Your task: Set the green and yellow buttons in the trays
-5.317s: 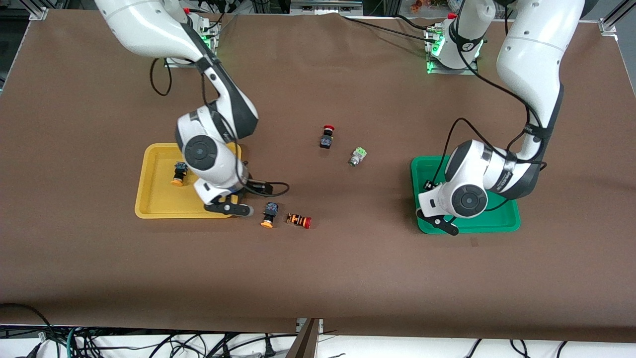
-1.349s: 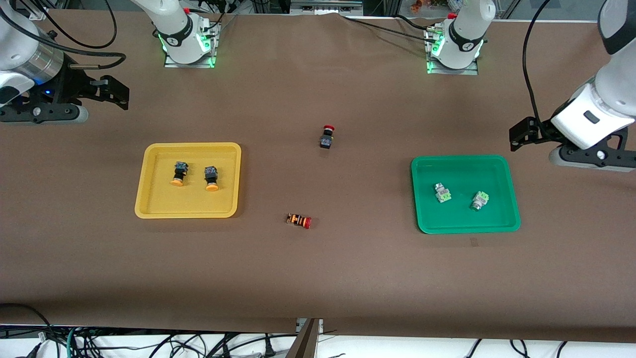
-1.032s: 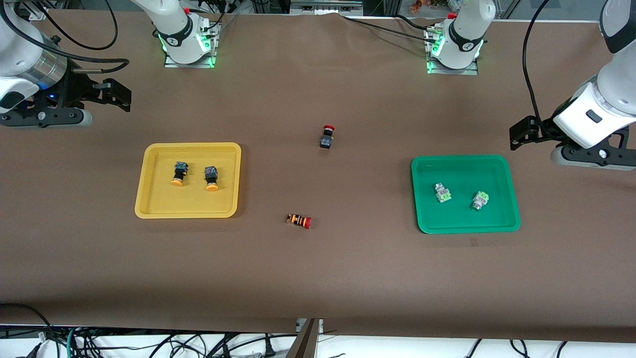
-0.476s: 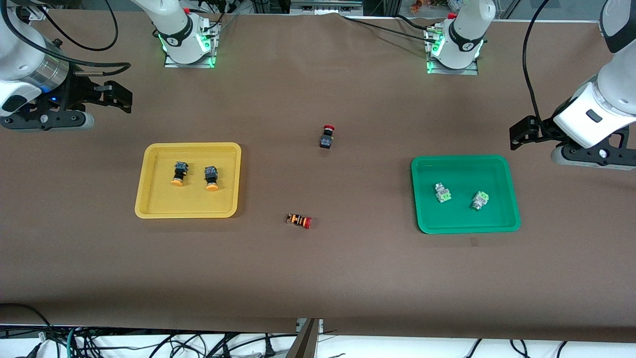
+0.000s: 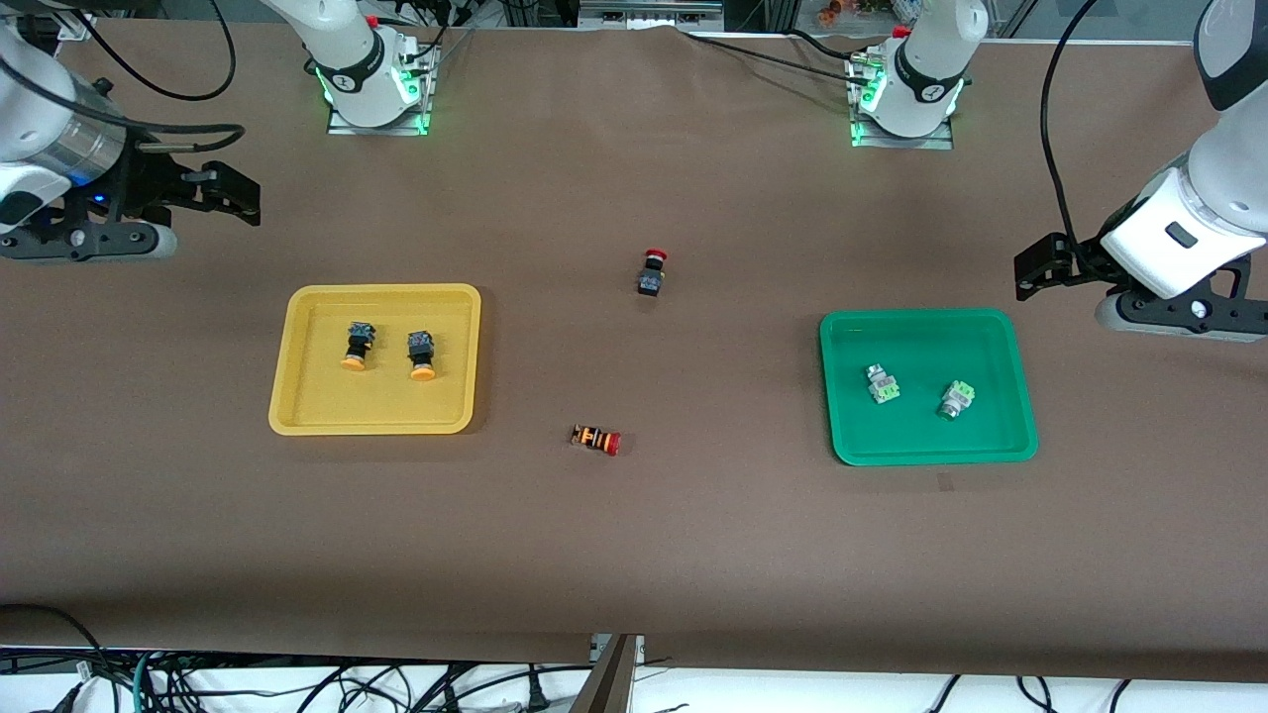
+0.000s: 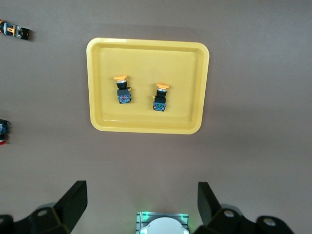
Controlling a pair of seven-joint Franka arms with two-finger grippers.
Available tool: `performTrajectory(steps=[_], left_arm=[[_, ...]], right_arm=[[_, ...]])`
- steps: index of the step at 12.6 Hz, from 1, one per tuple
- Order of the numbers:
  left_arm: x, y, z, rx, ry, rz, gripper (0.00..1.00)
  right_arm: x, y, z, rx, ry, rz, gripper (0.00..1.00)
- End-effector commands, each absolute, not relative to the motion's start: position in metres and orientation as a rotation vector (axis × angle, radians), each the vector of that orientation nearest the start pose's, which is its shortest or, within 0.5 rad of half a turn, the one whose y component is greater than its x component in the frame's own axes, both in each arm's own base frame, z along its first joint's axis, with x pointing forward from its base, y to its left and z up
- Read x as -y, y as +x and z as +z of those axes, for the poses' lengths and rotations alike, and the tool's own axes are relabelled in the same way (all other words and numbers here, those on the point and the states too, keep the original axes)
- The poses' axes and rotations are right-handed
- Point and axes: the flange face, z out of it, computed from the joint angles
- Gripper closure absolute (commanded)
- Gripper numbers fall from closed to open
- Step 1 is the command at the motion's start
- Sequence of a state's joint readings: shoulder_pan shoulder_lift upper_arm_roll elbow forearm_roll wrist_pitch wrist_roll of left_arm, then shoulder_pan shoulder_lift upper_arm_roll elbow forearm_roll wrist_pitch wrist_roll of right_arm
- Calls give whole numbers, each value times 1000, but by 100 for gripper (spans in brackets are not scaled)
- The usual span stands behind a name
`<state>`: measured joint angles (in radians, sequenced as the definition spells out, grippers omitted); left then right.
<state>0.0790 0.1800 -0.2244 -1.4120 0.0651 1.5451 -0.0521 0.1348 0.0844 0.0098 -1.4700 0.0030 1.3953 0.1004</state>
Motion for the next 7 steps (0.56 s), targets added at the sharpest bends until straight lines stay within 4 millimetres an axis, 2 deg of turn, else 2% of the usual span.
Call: performTrajectory(steps=[1,7], left_arm=[[20,543,583,21,-3141,-14,0],[21,541,582,13,-3140,5,0]], right_arm=[[-76,556,616,76,-3119,246,0],[-75,556,615,76,-3119,248,0]])
